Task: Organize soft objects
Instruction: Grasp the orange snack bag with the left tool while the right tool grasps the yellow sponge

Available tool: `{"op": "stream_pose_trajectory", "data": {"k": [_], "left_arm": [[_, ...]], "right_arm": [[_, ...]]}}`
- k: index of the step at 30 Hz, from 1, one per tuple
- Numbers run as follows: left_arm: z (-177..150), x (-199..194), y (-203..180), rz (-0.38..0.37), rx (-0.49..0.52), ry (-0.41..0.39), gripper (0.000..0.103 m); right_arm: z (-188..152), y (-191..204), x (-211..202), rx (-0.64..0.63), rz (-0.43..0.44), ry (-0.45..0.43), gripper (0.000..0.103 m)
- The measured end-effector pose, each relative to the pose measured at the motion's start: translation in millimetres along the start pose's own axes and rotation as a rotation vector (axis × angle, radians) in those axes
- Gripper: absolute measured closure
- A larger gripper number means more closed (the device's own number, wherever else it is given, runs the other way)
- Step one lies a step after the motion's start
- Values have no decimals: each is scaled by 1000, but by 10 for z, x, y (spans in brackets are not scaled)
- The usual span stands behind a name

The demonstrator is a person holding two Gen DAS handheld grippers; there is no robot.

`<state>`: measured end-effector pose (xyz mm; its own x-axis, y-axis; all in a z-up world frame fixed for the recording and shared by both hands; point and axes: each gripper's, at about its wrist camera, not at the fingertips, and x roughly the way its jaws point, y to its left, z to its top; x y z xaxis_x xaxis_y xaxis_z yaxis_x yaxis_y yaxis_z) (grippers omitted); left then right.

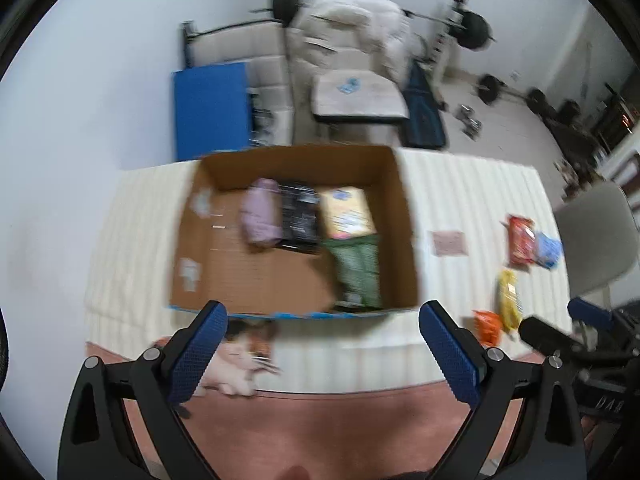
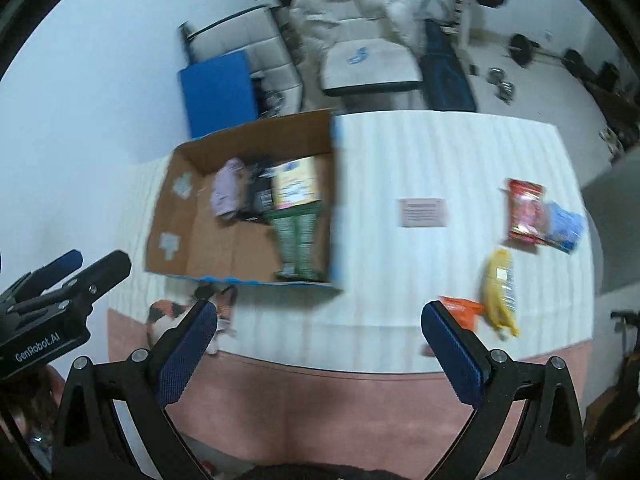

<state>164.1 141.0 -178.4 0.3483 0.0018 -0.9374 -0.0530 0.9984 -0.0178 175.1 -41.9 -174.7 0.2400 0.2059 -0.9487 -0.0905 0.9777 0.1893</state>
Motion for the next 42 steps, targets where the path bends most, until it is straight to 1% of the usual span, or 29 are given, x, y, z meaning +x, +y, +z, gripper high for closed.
{"op": "stream_pose_trajectory", "data": {"k": [3,4,5,6,7,8,9,10,11,15,17,18,19,20,21,23,24,25,26,27,28,30,31,32,34,35,40,41,42], "left_arm": [[-46,252,-559,-73,65,67,4],[-77,396,-794,-105,91,104,4],[-99,492,-939,-125,102,130,4],[-127,617,-1103,-149,114,158,4],[-171,792,-1304,-166,128,196,5],[-205,916,-1442,-173,137,219,5],[-241,1062,-1598,-175,150,247,5],[-282,1187,-1712,-180,156,275,5],[-329,1344,-1851,-188,163,310,5],[-498,1810,-2250,-194,180,397,5],[-567,2051,-2407,-180,194,438,5],[-610,2166,-2471,-176,196,457,7],[-640,2263,-2519,-167,198,473,11],[-667,2325,-2550,-165,198,485,12],[-698,2431,-2584,-163,195,498,14],[-754,2606,-2609,-130,196,508,30],[-783,2677,-2607,-120,198,522,42],[-821,2743,-2575,-148,171,543,43],[-830,2748,-2541,-159,148,543,44],[-833,2723,-2505,-159,134,532,55],[-842,2687,-2464,-147,131,524,60],[-865,2660,-2361,-130,116,519,60],[-882,2661,-2290,-124,103,520,60],[-892,2667,-2237,-120,91,521,61],[-914,2691,-2119,-114,64,525,62],[-914,2686,-2073,-125,47,522,62],[-921,2671,-2073,-114,56,500,63],[-918,2663,-2059,-116,57,496,63],[-916,2646,-2066,-120,56,495,65]], "right_arm": [[-47,-684,-76,84,-59,3,0],[-62,-900,-76,111,-78,8,0],[-75,-1088,-71,135,-89,14,0],[-104,-1340,-58,168,-90,21,0],[-115,-1483,-48,185,-88,23,0],[-146,-1703,-16,208,-87,29,0],[-192,-1829,18,218,-89,35,1],[-242,-2039,83,234,-90,52,7],[-275,-2150,133,245,-89,64,14],[-363,-2588,467,282,-74,131,22],[-348,-2703,653,288,-55,163,30],[-349,-2753,757,290,-46,181,32],[-350,-2760,820,291,-42,196,37],[-346,-2810,939,292,-26,223,41],[-330,-2812,1035,290,-13,238,42],[-309,-2790,1179,278,-6,266,45],[-303,-2784,1236,270,-5,276,45],[-289,-2768,1297,261,0,286,45],[-272,-2750,1357,251,9,297,45],[-249,-2713,1426,244,25,309,45],[-233,-2688,1461,241,35,312,45],[-178,-2607,1553,228,45,318,44],[-150,-2583,1584,228,45,318,42],[-112,-2539,1657,228,41,320,37],[-54,-2468,1774,223,24,328,35],[-34,-2439,1824,218,11,331,35],[-38,-2281,2168,184,-78,378,36],[-49,-2265,2205,178,-91,381,44],[-69,-2238,2236,173,-103,384,44]]}}
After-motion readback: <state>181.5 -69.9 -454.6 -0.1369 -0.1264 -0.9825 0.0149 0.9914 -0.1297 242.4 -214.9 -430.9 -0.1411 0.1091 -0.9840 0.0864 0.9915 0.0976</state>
